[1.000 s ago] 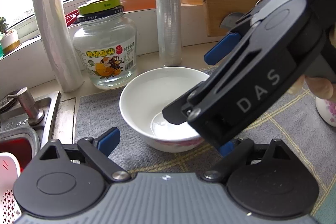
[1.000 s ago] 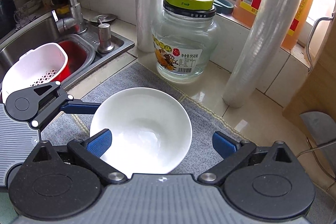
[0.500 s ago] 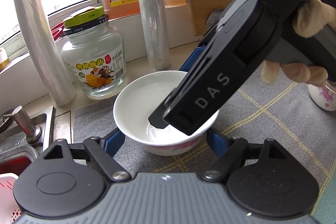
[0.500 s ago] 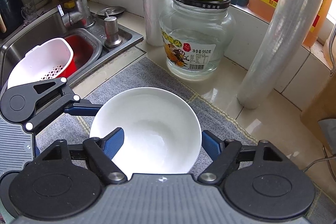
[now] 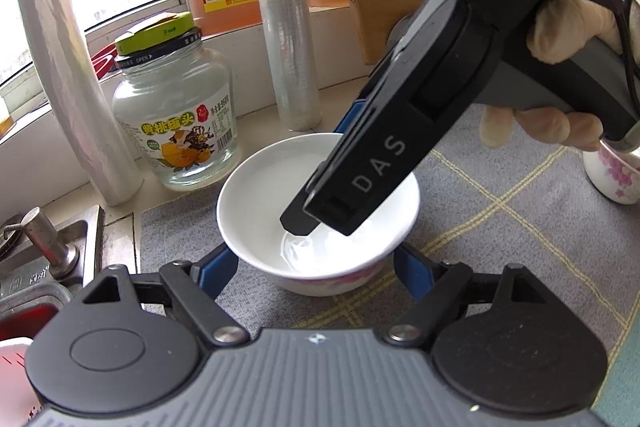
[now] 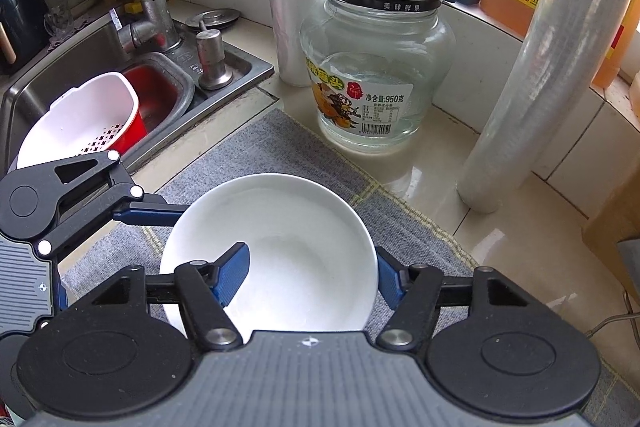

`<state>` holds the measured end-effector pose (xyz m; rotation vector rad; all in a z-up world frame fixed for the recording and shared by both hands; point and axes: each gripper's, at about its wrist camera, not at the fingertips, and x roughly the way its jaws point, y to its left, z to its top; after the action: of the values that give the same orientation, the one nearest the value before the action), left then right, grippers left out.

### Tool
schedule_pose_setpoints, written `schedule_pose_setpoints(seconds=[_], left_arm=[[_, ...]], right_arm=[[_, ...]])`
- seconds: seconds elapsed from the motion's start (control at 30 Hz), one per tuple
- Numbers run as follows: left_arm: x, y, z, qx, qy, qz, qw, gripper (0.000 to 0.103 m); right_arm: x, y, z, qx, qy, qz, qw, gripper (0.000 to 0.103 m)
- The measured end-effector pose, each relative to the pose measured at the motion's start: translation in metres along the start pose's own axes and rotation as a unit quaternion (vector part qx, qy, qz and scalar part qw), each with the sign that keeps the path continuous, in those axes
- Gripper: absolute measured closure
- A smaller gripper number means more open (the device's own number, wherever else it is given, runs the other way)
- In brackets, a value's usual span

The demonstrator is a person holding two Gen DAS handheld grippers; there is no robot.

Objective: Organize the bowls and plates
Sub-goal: 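Grip the pink-flowered bowl rim with the right tool while the left tool holds its side, then lift and carry the pink-flowered bowl toward the nested white bowls with both tools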

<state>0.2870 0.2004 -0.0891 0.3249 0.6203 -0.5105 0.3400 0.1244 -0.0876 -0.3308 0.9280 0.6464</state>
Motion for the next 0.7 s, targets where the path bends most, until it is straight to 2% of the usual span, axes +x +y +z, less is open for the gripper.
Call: schedule_pose_setpoints(seconds=[0.7], left_arm=[[-0.01,-0.003,0.006,0.005,0.022,-0.011,0.9997,0.019]], right_arm=[[-0.012,0.003,-0.005,0.0,-0.002,0.006,1.0,0.032]])
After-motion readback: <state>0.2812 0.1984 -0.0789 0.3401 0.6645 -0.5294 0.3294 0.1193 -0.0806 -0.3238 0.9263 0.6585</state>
